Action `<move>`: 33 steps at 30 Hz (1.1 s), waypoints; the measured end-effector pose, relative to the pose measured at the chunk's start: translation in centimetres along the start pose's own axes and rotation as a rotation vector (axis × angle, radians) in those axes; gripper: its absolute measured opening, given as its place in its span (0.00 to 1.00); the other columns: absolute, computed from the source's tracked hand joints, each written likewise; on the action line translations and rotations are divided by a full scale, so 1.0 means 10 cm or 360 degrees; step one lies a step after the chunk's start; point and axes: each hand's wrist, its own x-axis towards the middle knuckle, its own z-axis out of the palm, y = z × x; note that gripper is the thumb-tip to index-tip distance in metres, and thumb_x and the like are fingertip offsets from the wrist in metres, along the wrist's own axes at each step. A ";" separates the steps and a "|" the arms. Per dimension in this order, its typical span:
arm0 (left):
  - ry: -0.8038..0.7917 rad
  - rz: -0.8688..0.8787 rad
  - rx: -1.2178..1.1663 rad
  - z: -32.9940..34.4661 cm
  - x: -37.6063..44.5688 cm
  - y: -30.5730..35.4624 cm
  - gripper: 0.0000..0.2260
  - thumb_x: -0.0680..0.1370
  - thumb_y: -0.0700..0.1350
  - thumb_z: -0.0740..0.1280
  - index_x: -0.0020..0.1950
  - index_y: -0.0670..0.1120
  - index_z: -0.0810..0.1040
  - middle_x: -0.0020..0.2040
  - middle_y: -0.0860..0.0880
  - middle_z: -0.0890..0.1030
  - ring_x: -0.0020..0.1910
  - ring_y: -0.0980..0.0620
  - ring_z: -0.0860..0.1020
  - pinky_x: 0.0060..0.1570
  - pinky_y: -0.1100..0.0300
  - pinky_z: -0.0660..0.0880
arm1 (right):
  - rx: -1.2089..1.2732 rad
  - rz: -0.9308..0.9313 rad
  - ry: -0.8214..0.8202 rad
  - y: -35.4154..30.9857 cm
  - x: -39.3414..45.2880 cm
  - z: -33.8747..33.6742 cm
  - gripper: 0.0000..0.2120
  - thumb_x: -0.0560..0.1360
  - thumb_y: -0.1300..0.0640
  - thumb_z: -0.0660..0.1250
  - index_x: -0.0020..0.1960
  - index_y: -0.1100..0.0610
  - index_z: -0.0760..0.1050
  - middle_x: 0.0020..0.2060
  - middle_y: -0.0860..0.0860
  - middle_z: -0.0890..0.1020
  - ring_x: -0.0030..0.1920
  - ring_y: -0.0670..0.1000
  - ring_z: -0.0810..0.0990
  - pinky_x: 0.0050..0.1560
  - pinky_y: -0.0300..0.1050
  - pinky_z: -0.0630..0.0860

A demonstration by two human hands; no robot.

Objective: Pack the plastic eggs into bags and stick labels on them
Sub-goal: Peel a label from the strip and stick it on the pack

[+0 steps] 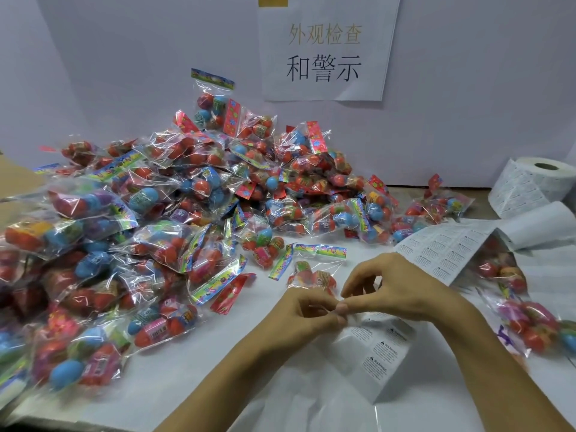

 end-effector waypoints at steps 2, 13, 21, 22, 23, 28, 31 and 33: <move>-0.0001 -0.0008 -0.0019 -0.01 0.00 0.01 0.04 0.73 0.43 0.74 0.43 0.50 0.88 0.39 0.48 0.83 0.39 0.53 0.78 0.43 0.62 0.73 | 0.0069 0.0001 -0.0065 -0.01 0.00 0.00 0.07 0.66 0.43 0.80 0.41 0.43 0.86 0.37 0.42 0.86 0.39 0.42 0.82 0.39 0.31 0.74; 0.0025 -0.0027 -0.0185 0.01 0.00 0.06 0.02 0.72 0.42 0.75 0.41 0.49 0.88 0.38 0.49 0.84 0.37 0.57 0.79 0.41 0.67 0.73 | 0.0209 0.0038 -0.0211 0.02 -0.02 -0.05 0.04 0.73 0.47 0.76 0.44 0.46 0.88 0.41 0.46 0.87 0.44 0.46 0.83 0.45 0.40 0.78; 0.0036 -0.0066 -0.0187 0.02 0.00 0.05 0.03 0.73 0.45 0.74 0.43 0.50 0.88 0.40 0.51 0.85 0.39 0.58 0.80 0.42 0.67 0.75 | 0.0146 0.0032 -0.0073 0.03 -0.02 -0.06 0.04 0.72 0.56 0.77 0.40 0.47 0.86 0.37 0.44 0.86 0.39 0.40 0.81 0.38 0.30 0.73; 0.0059 -0.0067 -0.0160 0.01 0.01 0.05 0.03 0.73 0.45 0.74 0.43 0.51 0.89 0.40 0.52 0.86 0.39 0.58 0.80 0.42 0.67 0.75 | 0.0122 0.0019 -0.0020 0.03 -0.02 -0.06 0.04 0.71 0.54 0.78 0.39 0.46 0.85 0.36 0.44 0.85 0.38 0.40 0.80 0.38 0.30 0.73; 0.0096 -0.0066 -0.0131 0.00 0.01 0.05 0.04 0.72 0.46 0.74 0.42 0.53 0.89 0.40 0.53 0.86 0.39 0.59 0.80 0.42 0.67 0.75 | 0.0092 0.0011 0.0026 0.04 -0.01 -0.05 0.05 0.70 0.52 0.79 0.38 0.47 0.84 0.35 0.44 0.84 0.37 0.41 0.80 0.37 0.31 0.73; 0.0122 -0.0010 -0.0135 -0.02 0.02 0.04 0.05 0.72 0.44 0.73 0.41 0.53 0.89 0.38 0.53 0.85 0.38 0.58 0.80 0.41 0.67 0.74 | 0.0005 0.0049 0.0036 0.05 -0.01 -0.01 0.13 0.64 0.38 0.80 0.39 0.46 0.84 0.36 0.44 0.84 0.38 0.42 0.81 0.39 0.36 0.77; 0.0075 0.0016 -0.0150 0.01 0.01 0.02 0.07 0.72 0.42 0.73 0.41 0.53 0.89 0.38 0.51 0.85 0.38 0.57 0.79 0.41 0.67 0.73 | 0.0012 0.0062 -0.0027 0.04 -0.02 -0.04 0.11 0.65 0.37 0.79 0.42 0.42 0.86 0.38 0.40 0.85 0.42 0.41 0.81 0.40 0.33 0.76; 0.0117 0.0004 -0.0161 0.03 0.01 0.02 0.07 0.72 0.42 0.73 0.41 0.52 0.89 0.38 0.50 0.84 0.37 0.56 0.78 0.41 0.65 0.73 | 0.0030 0.0054 -0.0077 0.02 -0.02 -0.04 0.08 0.67 0.40 0.79 0.42 0.42 0.86 0.39 0.40 0.86 0.43 0.40 0.82 0.40 0.30 0.75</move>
